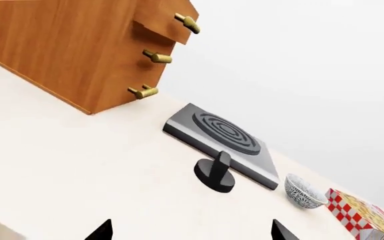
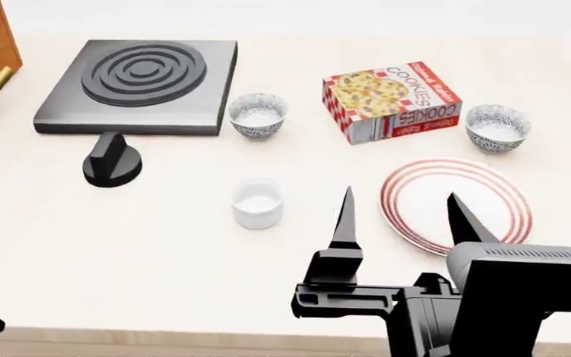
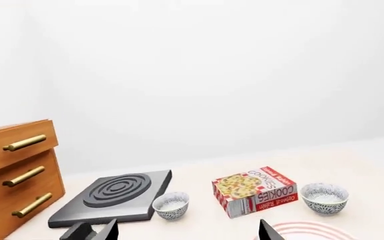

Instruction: Pick the akita bowl next to the plate and place it on the plate.

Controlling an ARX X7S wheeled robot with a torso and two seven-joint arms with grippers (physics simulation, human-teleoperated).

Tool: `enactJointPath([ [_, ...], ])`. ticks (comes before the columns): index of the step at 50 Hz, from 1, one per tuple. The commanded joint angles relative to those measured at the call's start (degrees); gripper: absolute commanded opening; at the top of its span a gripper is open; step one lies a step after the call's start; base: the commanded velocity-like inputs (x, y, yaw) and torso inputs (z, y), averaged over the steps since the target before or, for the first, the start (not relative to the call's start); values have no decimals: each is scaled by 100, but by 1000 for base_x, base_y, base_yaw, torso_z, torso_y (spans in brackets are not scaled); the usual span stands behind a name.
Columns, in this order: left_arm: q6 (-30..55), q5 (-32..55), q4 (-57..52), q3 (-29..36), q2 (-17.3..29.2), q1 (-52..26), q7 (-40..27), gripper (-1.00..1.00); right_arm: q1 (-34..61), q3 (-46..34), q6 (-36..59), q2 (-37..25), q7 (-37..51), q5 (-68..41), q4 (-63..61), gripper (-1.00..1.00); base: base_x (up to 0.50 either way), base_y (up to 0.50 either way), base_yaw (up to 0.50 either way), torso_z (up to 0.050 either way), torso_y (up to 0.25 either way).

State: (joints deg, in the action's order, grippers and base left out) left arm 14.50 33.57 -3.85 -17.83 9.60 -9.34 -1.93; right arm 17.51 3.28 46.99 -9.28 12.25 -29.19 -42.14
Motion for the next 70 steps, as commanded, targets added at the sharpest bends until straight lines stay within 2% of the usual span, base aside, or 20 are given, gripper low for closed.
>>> enactJointPath([
  [1, 53, 75, -66, 19, 36, 8, -70, 100, 28, 19, 55, -62, 45, -109, -20, 100, -31, -500, 0, 0, 0],
  [37, 24, 199, -77, 99, 109, 37, -156, 100, -38, -64, -179, -193, 84, -217, 29, 100, -20, -493, 0, 0, 0],
  [45, 23, 223, -109, 117, 126, 53, -186, 100, -34, -209, -93, -306, 49, -239, -4, 100, 30, 0, 0, 0, 0],
  [70, -61, 264, -34, 177, 166, 59, -194, 100, -34, -308, -165, -388, 85, -279, 65, 100, 500, 0, 0, 0, 0],
])
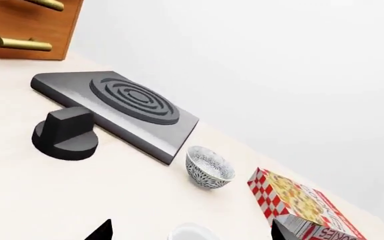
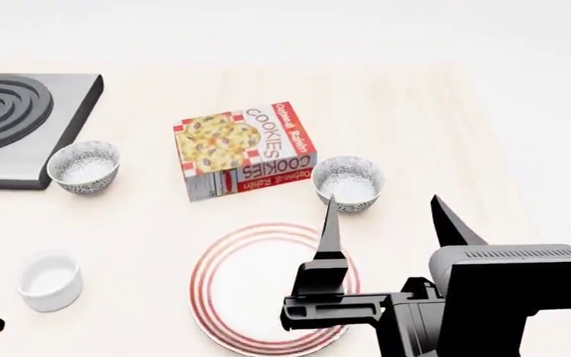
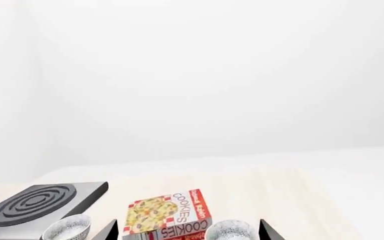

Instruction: Pick the akita bowl next to the plate and place it on the plate.

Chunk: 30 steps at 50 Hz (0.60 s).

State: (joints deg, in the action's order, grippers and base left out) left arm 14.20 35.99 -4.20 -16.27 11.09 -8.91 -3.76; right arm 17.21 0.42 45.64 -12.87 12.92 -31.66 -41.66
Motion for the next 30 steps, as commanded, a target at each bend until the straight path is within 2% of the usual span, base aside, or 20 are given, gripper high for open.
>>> enactJointPath([
  [1, -32, 28, 12, 20, 17, 14, -12, 100, -6, -20, -32, -33, 24, -33, 18, 100, 500, 0, 0, 0, 0],
  [30, -30, 77, 7, 112, 91, 19, -70, 100, -9, -105, -114, -111, 78, -71, 122, 100, 500, 0, 0, 0, 1],
])
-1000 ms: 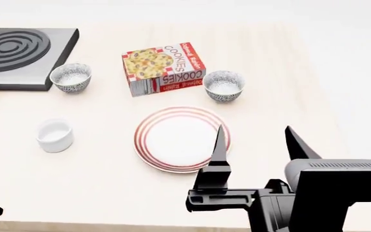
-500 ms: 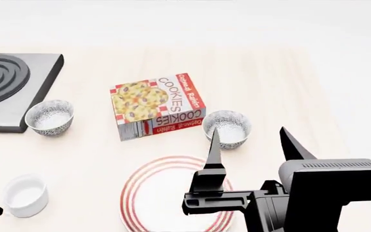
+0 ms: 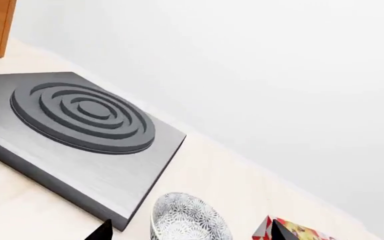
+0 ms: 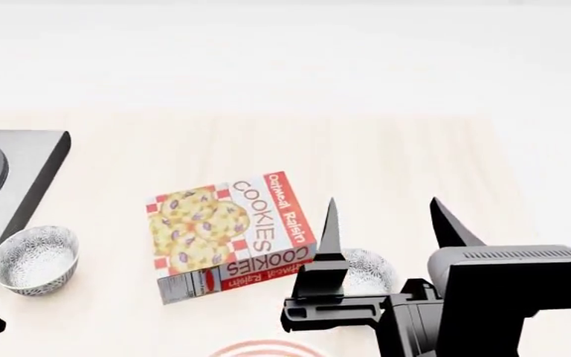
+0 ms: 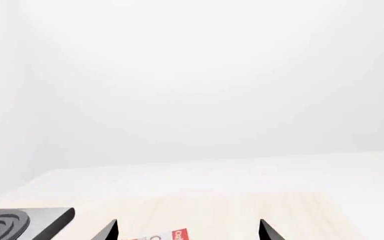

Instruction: Pick the akita bowl next to the plate and place it on the plate.

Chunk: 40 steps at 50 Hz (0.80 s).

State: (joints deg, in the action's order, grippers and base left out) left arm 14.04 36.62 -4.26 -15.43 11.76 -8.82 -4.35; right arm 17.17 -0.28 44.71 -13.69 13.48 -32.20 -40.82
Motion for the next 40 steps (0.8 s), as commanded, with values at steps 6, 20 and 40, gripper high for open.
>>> enactJointPath([
  [6, -55, 2, -19, 55, 30, 33, -6, 100, -10, -38, -33, -46, 29, -33, 75, 100, 500, 0, 0, 0, 0],
  [20, -42, 48, -48, 71, 54, 44, -66, 100, 608, -133, 628, -145, 394, 104, 840, 100, 141, 0, 0, 0, 0],
  [40, -39, 122, -25, 99, 99, 47, -86, 100, 2451, -73, 1680, -54, 253, -102, 3866, 100, 0, 0, 0, 0, 0],
])
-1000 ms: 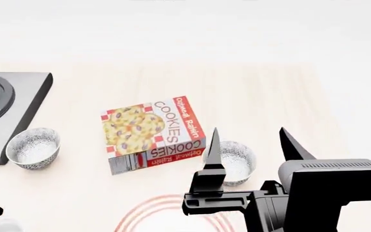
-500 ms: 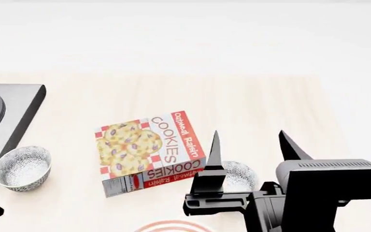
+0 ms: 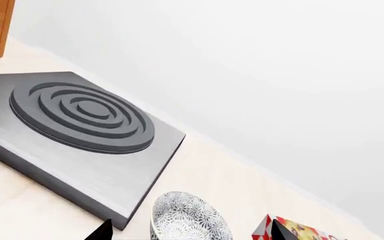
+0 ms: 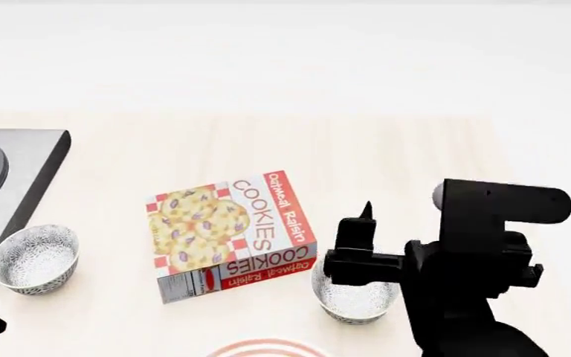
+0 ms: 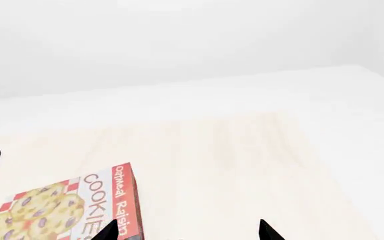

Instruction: Pick the akita bowl next to the plate and place it on the plate.

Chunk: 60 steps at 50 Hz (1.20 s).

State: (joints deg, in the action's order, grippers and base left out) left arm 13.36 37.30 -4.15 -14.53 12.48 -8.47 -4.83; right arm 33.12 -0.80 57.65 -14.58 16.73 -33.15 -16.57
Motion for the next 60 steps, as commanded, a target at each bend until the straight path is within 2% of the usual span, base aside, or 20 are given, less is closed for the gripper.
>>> enactJointPath([
  [1, 9, 44, -20, 15, 24, 13, -29, 100, 940, -50, 401, 35, -67, 23, 1566, 100, 0, 0, 0, 0, 0],
  [19, 1, 83, -20, 44, 54, 14, -73, 100, 2700, -694, -207, 274, -790, 561, 4932, 100, 0, 0, 0, 0, 0],
  [33, -56, 91, 29, 71, 70, 16, -61, 100, 4255, -926, -1902, 748, -1873, 1010, 9133, 100, 0, 0, 0, 0, 0],
  [60, -74, 151, 7, 118, 108, 34, -111, 100, 4006, 569, -1429, 895, -2120, 2719, 9153, 100, 0, 0, 0, 0, 0],
])
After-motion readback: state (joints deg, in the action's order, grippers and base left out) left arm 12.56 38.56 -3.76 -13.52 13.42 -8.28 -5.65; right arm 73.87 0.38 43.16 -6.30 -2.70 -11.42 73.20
